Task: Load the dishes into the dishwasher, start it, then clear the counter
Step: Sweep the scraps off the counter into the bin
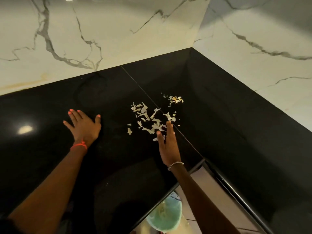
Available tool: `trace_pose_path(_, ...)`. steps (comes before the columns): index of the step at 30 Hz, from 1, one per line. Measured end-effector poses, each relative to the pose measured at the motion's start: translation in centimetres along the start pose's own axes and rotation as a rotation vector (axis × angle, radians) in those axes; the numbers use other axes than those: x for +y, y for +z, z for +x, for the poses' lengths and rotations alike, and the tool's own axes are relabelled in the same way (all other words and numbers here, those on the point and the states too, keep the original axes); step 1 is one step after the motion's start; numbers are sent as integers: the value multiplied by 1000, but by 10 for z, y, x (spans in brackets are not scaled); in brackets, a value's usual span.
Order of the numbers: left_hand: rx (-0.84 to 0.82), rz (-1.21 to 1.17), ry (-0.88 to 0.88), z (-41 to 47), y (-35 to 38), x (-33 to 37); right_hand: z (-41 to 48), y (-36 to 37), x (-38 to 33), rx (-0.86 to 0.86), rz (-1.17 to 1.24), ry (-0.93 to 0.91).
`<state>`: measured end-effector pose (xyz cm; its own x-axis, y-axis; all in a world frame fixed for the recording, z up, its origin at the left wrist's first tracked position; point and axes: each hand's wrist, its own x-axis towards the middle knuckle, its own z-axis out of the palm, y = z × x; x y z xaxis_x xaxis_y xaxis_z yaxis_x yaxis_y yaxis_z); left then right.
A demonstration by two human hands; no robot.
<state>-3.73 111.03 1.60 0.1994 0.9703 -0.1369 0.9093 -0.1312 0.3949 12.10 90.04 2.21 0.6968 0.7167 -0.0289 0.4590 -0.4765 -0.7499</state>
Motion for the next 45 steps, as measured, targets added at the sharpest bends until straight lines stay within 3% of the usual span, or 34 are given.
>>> trace_pose_path(2, 2, 20, 36, -16, 16, 21, 15, -14, 8, 35, 45, 38)
trace_pose_path(4, -3, 25, 40, -30, 27, 44, 27, -26, 20, 19, -136, 53)
trace_pose_path(6, -16, 30, 51, -41, 38, 67, 31, -30, 26, -99, -256, -52)
trace_pose_path(9, 16, 124, 104, -48, 54, 81, 42, -38, 27, -285, -100, -148)
trace_pose_path(12, 57, 146, 88, -47, 58, 80, 89, -61, 31, -184, -23, -70)
trace_pose_path(17, 96, 173, 90, -47, 58, 84, 176, -79, 53, -214, -285, 13)
trace_pose_path(21, 106, 155, 83, -48, 56, 86, 195, -68, 57, -192, -473, -42)
trace_pose_path(24, 122, 134, 76, -48, 57, 86, 167, -60, 54, -181, -370, -185)
trace_pose_path(27, 125, 114, 69, -47, 56, 86, 130, -63, 53, -366, -96, -288)
trace_pose_path(29, 115, 97, 61, -47, 56, 86, 133, -71, 51, -371, 93, -314)
trace_pose_path(32, 102, 73, 53, -47, 54, 87, 175, -73, 50, -246, -5, -260)
trace_pose_path(35, 77, 74, 42, -47, 51, 88, 216, -61, 46, -264, -278, -160)
trace_pose_path(38, 60, 93, 30, -48, 48, 90, 227, -45, 41, -297, -471, -194)
trace_pose_path(42, 49, 96, 22, -47, 47, 90, 194, -36, 36, -356, -373, -348)
trace_pose_path(45, 44, 104, 26, -47, 48, 89, 164, -43, 36, -534, -112, -425)
